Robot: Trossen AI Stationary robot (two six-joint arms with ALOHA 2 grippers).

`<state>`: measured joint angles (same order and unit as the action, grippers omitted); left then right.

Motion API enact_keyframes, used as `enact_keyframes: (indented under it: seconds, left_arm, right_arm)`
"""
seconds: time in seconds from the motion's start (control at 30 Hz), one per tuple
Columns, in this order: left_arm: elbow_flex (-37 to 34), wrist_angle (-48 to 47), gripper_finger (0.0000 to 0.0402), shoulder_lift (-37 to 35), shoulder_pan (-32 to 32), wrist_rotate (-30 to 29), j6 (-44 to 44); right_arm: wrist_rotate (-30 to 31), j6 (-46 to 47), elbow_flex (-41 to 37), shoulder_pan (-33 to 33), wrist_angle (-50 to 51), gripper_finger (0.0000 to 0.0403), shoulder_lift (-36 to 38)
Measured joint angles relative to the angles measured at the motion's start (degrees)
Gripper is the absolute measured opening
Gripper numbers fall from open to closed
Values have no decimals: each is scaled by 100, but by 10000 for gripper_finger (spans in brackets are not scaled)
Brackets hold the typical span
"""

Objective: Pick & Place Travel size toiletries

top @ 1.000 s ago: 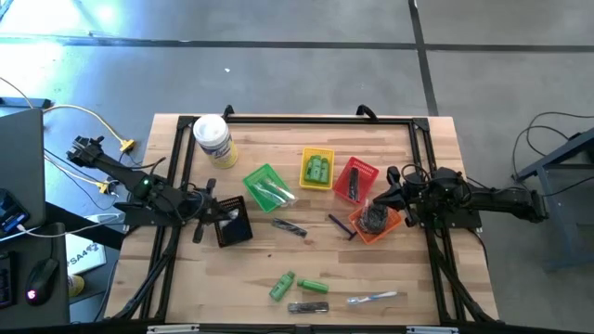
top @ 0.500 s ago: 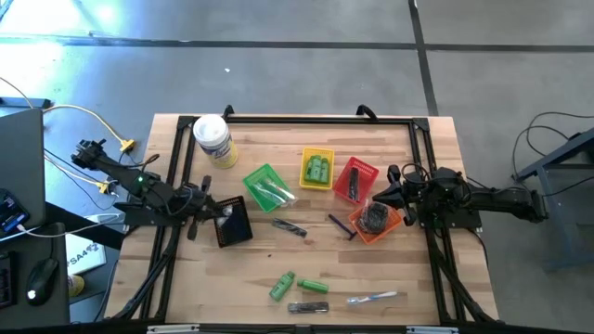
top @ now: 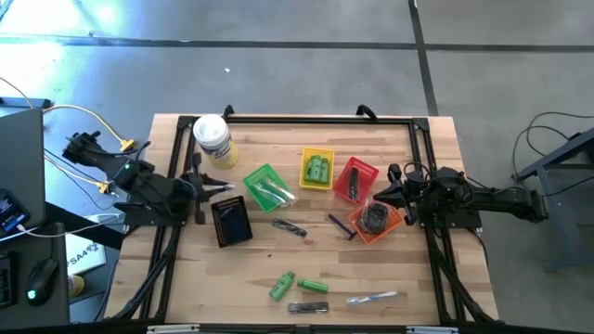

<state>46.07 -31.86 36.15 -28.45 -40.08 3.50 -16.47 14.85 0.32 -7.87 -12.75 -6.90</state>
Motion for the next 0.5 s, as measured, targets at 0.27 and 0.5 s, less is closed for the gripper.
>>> enact_keyframes:
  seconds: [0.27, 0.5]
  left_arm:
    - [688, -245, 8, 971, 269, 151, 1226]
    - [692, -198, 8, 1461, 1829, 1492, 1765]
  right_arm:
    - [2, 74, -2, 0, -208, 3, -1]
    - [2, 184, -2, -1, -265, 3, 0]
